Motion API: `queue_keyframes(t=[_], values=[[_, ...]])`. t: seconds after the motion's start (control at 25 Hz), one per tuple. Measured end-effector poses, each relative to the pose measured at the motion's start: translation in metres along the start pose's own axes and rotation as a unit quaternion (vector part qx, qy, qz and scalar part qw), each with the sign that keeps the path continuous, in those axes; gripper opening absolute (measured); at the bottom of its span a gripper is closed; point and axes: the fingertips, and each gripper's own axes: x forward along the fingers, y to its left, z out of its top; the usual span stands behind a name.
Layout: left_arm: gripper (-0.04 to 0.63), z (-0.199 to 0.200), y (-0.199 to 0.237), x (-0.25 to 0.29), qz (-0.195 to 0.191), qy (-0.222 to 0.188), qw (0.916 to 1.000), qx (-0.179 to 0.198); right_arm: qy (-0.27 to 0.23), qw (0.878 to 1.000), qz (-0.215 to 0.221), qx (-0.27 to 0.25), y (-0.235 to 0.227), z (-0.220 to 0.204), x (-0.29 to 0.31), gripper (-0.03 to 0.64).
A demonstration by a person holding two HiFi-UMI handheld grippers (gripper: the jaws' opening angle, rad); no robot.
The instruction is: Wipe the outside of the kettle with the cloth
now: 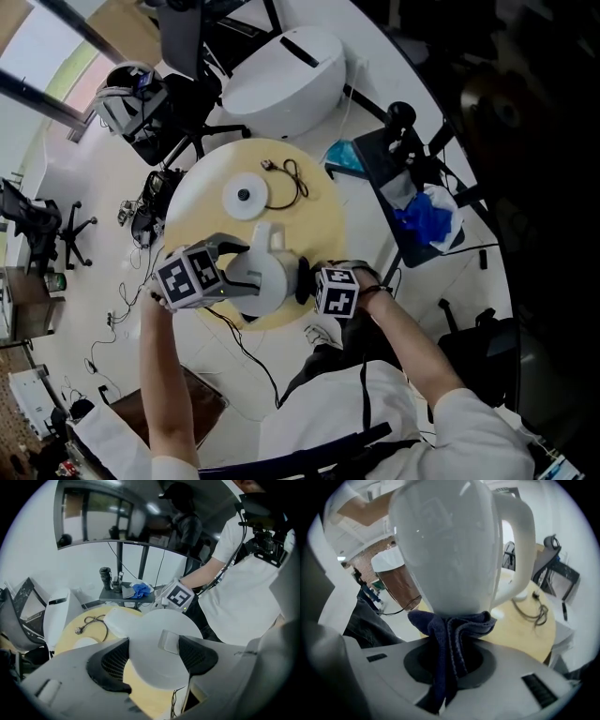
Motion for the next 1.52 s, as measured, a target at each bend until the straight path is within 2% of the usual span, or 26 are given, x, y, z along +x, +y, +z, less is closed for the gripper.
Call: queue_keyframes(t=[0.16,0.4,0.56,0.72,1.0,1.12,1.32,1.52], values=[[0.339,0.000,0.001,0.002,-0.002,0.002,1.0000,0.003,-0.004,0.994,-0.050,-0.100,-0.007,0.029,-0.051,0.064],[0.339,0.001,0.003,0.003,-0.003,-0.003,1.0000,0.004,-0.029,0.987,-0.046,-0.148,-0.001,0.065,-0.105,0.064],[0.341,0.001,0.004,0.003,-0.009,-0.002,1.0000,0.004,-0.018,0.980,-0.060,-0.187,-0.001,0.075,-0.119,0.064],[0.342,0.002,0.004,0.004,-0.011,-0.002,0.9999,0.003,-0.015,0.982,-0.043,-0.185,-0.003,0.066,-0.108,0.064],[0.344,0.003,0.002,0.005,-0.016,0.006,0.9998,0.004,0.002,0.985,0.001,-0.171,-0.018,0.028,-0.050,0.065],[0.344,0.004,0.001,0.006,-0.017,0.011,0.9998,0.002,0.017,0.983,0.015,-0.185,-0.028,0.010,-0.024,0.066],[0.345,0.005,-0.001,0.008,-0.017,0.010,0.9998,-0.005,0.050,0.966,0.037,-0.249,-0.040,-0.013,0.012,0.066],[0.345,0.006,-0.002,0.010,-0.016,0.011,0.9998,-0.009,0.077,0.934,0.053,-0.345,-0.051,-0.028,0.035,0.067]])
